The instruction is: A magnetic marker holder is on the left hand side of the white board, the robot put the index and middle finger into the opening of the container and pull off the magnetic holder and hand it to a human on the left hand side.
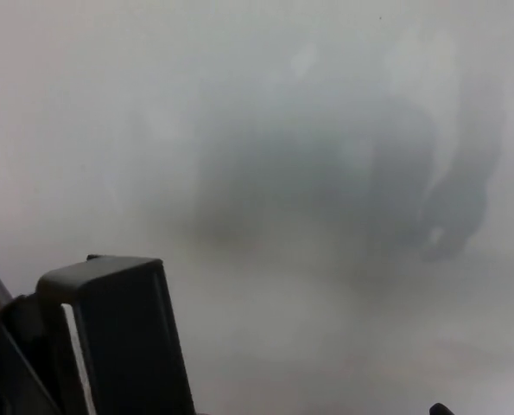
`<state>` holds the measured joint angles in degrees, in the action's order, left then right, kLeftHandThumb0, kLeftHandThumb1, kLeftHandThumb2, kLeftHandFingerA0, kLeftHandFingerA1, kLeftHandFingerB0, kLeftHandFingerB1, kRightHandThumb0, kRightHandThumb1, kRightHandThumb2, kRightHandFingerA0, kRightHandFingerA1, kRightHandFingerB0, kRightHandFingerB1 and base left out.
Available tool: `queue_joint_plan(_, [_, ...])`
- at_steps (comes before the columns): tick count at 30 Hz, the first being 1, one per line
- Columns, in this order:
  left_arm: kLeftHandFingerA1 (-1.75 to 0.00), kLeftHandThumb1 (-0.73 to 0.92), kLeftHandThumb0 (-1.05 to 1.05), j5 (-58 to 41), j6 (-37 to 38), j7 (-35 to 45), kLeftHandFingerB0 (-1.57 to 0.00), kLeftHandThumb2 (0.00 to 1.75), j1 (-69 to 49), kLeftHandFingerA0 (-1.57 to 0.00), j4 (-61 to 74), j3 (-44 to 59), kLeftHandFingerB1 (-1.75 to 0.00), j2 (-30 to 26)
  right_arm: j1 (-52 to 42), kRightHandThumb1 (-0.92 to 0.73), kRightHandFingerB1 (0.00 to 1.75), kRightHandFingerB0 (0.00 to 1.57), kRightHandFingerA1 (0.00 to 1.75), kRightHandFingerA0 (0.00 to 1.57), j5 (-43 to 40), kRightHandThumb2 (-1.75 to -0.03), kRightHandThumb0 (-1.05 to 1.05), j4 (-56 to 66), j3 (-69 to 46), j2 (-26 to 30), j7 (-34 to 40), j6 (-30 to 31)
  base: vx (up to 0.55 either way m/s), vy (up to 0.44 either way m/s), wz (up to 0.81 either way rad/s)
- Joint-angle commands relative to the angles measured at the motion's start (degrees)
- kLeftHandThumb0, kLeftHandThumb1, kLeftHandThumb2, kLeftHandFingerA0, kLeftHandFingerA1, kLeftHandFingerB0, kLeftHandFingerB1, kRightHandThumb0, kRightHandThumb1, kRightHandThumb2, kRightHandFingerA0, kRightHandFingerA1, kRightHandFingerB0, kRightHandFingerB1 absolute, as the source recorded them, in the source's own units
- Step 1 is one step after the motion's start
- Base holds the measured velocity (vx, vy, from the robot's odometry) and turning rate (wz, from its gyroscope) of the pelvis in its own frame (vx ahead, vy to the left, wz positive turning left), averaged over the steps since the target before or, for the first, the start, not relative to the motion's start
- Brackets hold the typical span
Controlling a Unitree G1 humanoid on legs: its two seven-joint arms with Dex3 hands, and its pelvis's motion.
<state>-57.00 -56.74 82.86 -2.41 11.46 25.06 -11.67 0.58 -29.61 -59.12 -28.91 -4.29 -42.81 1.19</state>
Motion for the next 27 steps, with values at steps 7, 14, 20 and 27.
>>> queue_joint_plan(7, [-0.68,0.82,-1.02,-19.49,0.72,9.64,-0.19,0.64,5.57,-0.65,-11.06,6.61,-0.36,-19.91,0.44,-0.72,0.40,0.47,0.50,0.62,0.11,-0.62,-0.50,-1.36,-0.15,1.48,0.46,-1.34,0.00,0.000,0.00])
queue_joint_plan(14, [-0.68,0.69,-1.05,-19.53,5.69,2.89,-0.31,0.65,-1.08,-0.62,-11.06,16.65,-0.32,-9.82,0.26,-0.73,0.42,0.52,0.50,0.63,0.47,-0.62,-0.50,-1.10,0.23,1.18,1.36,-1.74,0.00,0.000,0.00])
queue_joint_plan(20, [-0.38,0.68,-0.94,-31.21,4.99,-11.17,-0.30,0.62,-4.17,-0.29,-7.35,20.19,-0.33,1.36,-0.46,-0.72,0.40,0.45,0.51,0.57,0.65,-0.62,-0.51,-1.06,0.72,1.34,0.42,-1.77,0.00,0.000,0.00])
queue_joint_plan(27, [-0.47,0.52,-0.95,-31.41,4.00,-13.12,-0.27,0.90,-4.89,-0.30,-7.95,21.59,-0.42,1.11,-1.25,-0.72,0.41,0.50,0.51,0.60,1.16,-0.62,-0.50,-1.04,1.36,1.36,1.01,-2.42,0.00,0.000,0.00])
